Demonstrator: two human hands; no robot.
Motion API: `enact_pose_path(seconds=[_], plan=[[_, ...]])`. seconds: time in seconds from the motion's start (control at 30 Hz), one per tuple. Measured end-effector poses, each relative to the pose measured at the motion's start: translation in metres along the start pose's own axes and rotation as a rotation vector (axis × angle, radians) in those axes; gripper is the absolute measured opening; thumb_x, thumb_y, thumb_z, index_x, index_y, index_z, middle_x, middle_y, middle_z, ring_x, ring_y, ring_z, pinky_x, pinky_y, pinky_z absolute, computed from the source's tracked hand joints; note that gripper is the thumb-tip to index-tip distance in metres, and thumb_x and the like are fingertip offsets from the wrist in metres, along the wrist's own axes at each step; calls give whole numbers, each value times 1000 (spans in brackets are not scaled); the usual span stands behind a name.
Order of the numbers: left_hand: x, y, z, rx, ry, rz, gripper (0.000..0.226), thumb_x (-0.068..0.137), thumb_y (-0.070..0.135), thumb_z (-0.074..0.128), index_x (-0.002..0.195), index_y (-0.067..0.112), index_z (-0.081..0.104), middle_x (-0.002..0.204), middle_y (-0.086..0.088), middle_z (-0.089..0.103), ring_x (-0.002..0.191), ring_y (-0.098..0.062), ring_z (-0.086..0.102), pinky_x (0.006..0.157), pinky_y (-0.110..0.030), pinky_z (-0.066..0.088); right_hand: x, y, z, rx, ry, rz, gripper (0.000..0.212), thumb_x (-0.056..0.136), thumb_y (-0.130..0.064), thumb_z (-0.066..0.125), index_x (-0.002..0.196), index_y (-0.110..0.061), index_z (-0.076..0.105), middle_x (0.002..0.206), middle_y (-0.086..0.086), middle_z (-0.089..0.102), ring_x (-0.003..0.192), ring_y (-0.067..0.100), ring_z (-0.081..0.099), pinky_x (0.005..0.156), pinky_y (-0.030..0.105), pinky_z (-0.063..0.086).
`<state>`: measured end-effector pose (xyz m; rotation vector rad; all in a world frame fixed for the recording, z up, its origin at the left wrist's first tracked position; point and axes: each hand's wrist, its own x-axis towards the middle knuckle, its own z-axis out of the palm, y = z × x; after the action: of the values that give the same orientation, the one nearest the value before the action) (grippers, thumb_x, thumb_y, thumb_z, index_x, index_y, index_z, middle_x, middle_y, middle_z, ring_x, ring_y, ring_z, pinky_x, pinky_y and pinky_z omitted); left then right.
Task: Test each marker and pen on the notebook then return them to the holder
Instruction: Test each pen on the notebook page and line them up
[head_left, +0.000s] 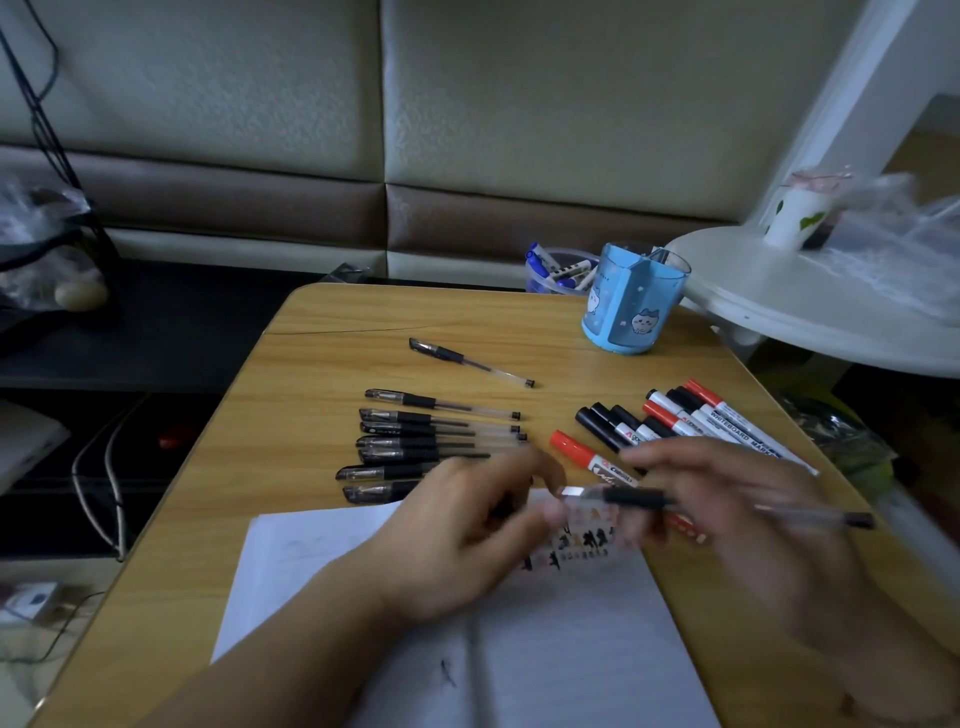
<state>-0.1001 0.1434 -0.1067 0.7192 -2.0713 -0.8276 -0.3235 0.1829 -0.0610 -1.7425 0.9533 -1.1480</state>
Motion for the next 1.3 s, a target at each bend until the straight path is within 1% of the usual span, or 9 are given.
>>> enact_pose_path(seconds=[0.07,0.17,0.3,0.4,0.5,0.73,0.83,1.07,1.3], plan=[[0,-3,-3,-75,73,-48,17,94,31,40,102,24,53,73,-4,54,67,-27,50,60,-43,44,-5,3,0,64,43,128,28,86,-43,64,103,-22,73,90,14,75,82,27,71,61,33,57],[3,-6,-1,-73,130,-96,16,96,17,40,109,23,48,86,3,56,78,-24,53,70,-51,45,-11,21,7,-121,212,230,11,73,-27,71,75,-16,69,59,14,67,47,18,59,43,25,47],[3,-7,4,-83,142,-125,22,95,18,55,112,30,46,93,9,67,87,-21,65,70,-42,52,-15,38,17,-221,327,171,25,79,-5,73,63,-12,56,50,13,56,39,15,47,38,25,40],[4,-8,4,-94,181,-154,30,89,14,70,101,33,50,90,10,70,76,-14,65,63,-32,51,-15,43,15,-312,407,124,36,80,-18,72,54,-20,47,47,14,49,37,11,39,36,22,32],[4,-8,4,-83,182,-160,25,84,13,76,95,23,56,84,10,69,65,-4,58,60,-20,46,-15,49,15,-318,427,130,40,81,-22,74,54,-21,45,47,14,47,36,10,37,36,21,31],[5,-10,4,-79,200,-163,19,86,16,74,93,25,59,80,7,67,62,-5,57,58,-25,49,-13,52,14,-378,380,111,41,81,-2,71,52,-11,43,45,6,42,38,7,37,38,14,31],[5,-9,4,-59,205,-160,19,86,16,74,92,27,60,75,17,64,59,-2,54,57,-18,45,-13,52,14,-385,375,101,40,81,2,69,53,-6,42,49,14,42,38,9,36,38,15,30],[5,-11,2,13,212,-169,12,86,20,74,93,26,67,83,22,64,68,-7,61,61,-16,48,-12,52,13,-357,366,122,41,82,0,68,52,-10,42,45,5,41,38,7,37,38,14,32],[6,-12,2,56,218,-132,12,85,20,75,96,23,70,87,21,65,73,-4,63,64,-17,50,-13,52,11,-345,367,176,38,81,-5,69,54,-8,42,46,13,42,38,8,36,37,20,32]])
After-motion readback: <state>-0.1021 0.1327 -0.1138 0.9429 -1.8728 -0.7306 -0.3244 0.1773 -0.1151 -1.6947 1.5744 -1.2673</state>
